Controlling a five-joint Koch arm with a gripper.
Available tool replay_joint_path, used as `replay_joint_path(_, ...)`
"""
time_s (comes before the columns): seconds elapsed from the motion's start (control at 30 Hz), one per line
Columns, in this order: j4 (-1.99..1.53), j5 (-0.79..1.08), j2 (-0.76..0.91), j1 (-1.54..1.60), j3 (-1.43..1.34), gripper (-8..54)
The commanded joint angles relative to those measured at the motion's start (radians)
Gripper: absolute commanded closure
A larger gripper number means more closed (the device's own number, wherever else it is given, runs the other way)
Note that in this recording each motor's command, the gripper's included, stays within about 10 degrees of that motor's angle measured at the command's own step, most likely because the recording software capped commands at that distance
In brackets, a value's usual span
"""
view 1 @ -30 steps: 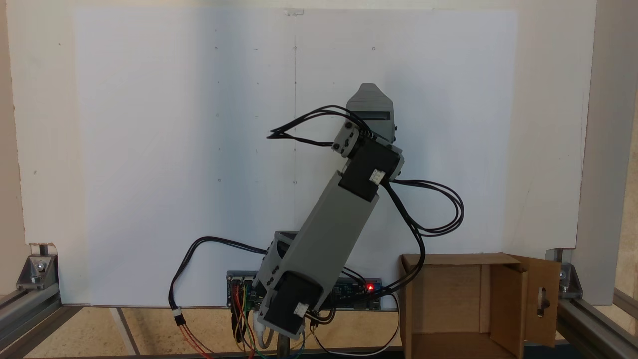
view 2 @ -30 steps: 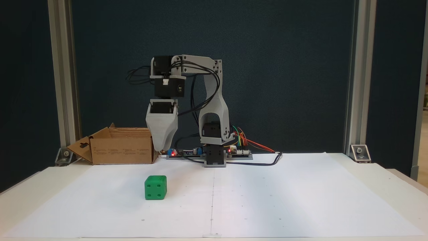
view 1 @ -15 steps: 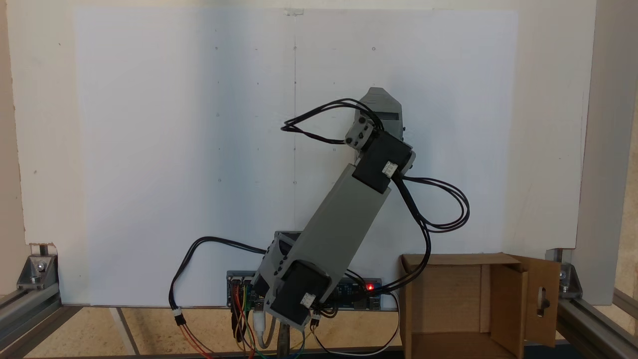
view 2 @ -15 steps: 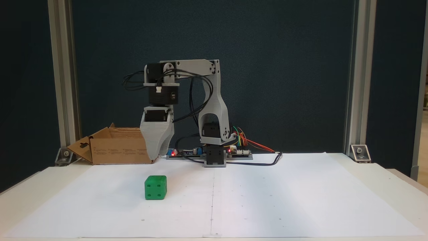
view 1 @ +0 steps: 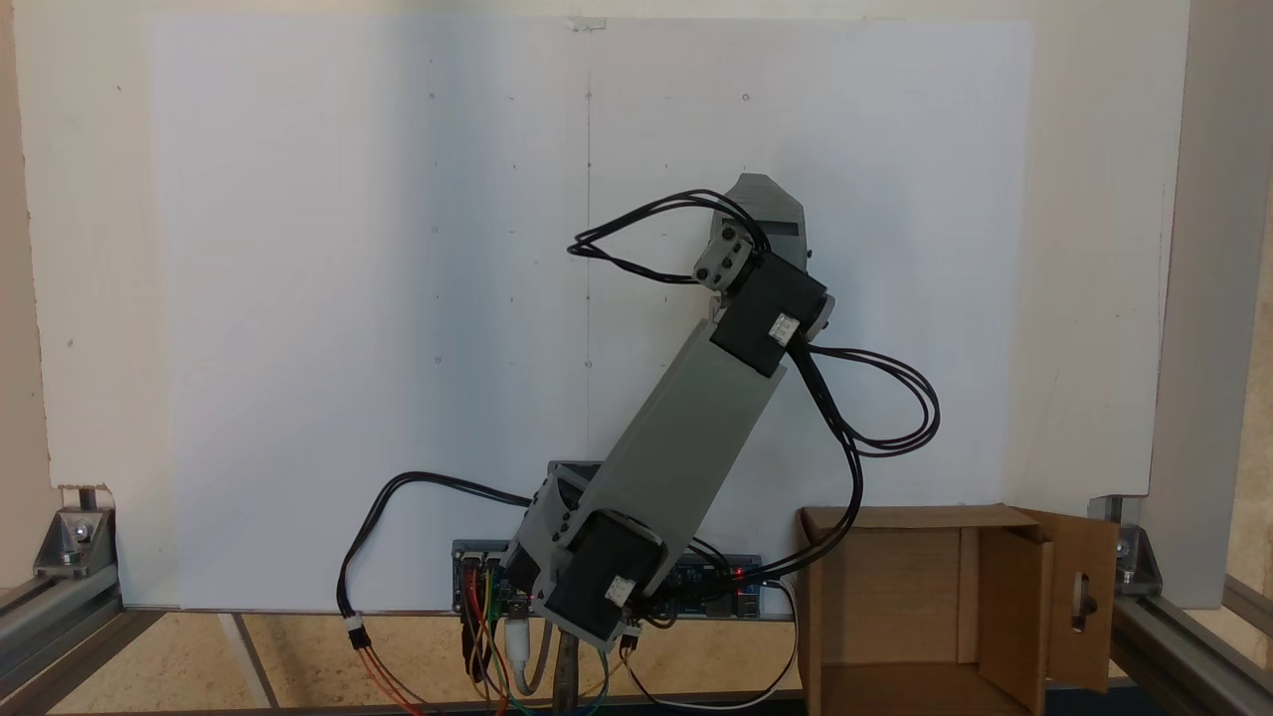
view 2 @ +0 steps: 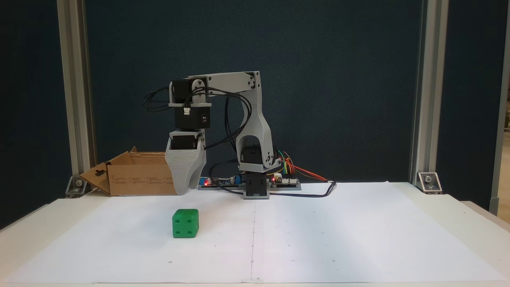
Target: Grasp a green dice and put it in the bin.
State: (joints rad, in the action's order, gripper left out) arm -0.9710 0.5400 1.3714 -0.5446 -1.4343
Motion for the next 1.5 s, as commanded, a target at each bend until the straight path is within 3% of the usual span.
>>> replay_joint_path(0.0,0.014,0.077,-0.002,0.0,0.046,0.0)
replay_joint_path(0.9,0.184,0.075,-0.005,0.02,-0.138,1.1)
replay_joint_path(1.47,0.279,0.075,-0.097,0.015,-0.14,2.5)
